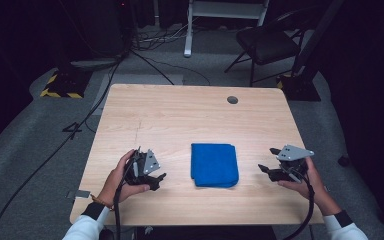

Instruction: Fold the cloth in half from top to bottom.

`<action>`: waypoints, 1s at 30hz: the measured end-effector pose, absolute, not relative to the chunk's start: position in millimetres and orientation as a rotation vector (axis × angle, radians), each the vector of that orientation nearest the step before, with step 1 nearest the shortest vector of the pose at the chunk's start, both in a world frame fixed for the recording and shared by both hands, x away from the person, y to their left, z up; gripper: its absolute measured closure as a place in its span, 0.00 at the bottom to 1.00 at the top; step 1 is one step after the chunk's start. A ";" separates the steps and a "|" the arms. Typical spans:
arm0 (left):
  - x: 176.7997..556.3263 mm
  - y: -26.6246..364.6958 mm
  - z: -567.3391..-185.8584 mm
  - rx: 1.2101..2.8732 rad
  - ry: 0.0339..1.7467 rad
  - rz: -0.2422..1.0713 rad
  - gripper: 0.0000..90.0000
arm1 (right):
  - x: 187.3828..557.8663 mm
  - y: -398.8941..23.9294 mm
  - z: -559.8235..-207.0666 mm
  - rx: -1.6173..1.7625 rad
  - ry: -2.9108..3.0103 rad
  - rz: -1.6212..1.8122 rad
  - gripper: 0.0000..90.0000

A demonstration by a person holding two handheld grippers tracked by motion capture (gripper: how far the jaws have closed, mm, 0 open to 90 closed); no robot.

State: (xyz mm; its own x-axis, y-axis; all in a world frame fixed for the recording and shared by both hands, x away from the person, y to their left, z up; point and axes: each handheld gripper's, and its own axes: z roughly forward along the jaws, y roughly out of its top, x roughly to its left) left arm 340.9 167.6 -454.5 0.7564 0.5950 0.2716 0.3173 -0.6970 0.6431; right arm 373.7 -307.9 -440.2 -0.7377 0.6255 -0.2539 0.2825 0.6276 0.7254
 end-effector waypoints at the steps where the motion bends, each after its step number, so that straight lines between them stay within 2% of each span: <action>1: 339.5 170.3 -455.8 2.380 0.687 0.628 0.20 | 372.4 -310.1 -442.2 0.716 2.359 0.923 0.29; 11: 326.7 195.0 -466.0 2.345 0.769 0.632 0.19 | 358.6 -337.1 -460.3 0.790 2.342 0.899 0.27; 30: 318.5 242.9 -496.2 2.266 0.947 0.514 0.20 | 334.9 -404.1 -492.8 1.105 2.254 0.947 0.25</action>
